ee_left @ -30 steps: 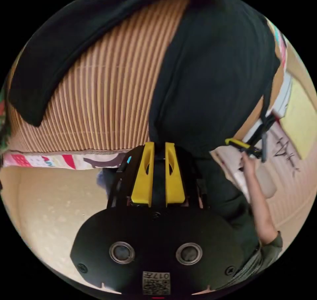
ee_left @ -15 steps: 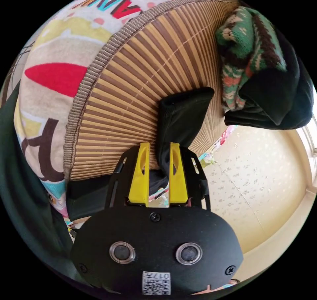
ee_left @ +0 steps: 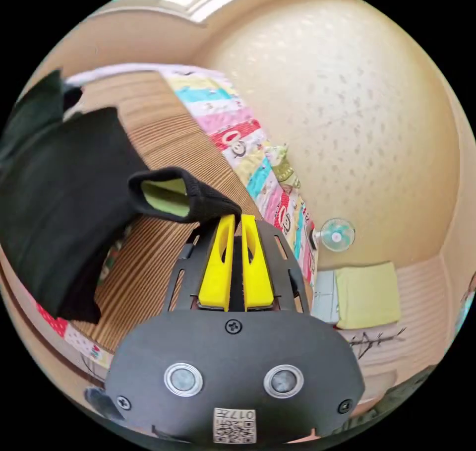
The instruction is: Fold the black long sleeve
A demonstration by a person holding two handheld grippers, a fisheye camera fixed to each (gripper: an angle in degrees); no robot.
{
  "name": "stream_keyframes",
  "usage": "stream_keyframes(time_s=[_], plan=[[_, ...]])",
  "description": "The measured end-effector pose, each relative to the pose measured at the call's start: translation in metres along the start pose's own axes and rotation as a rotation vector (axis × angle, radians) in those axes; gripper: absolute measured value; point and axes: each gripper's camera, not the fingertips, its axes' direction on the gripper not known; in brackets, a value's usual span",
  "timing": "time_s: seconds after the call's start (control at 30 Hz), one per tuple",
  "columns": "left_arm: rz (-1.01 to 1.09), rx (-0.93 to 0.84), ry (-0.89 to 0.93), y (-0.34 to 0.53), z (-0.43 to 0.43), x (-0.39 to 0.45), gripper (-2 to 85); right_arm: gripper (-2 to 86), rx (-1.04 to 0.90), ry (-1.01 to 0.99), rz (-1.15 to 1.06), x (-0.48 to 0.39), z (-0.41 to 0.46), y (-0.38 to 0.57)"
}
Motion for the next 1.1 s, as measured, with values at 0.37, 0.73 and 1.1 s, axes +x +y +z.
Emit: stream_keyframes(time_s=[0.37,0.73,1.1], plan=[[0.606,-0.675,0.292,0.235,0.290,0.284,7.8,3.3,0.513,-0.704,-0.110,0.062,-0.048,0.047],[0.443,-1.152,0.110,0.431,0.306,0.167,7.6,11.6,1.209,-1.174,0.015,0.114,-0.103,0.045],[0.258,-1.194,-0.020,0.461,0.266,0.103,6.9,5.9,1.293,-1.047,0.040,0.052,-0.087,-0.026]])
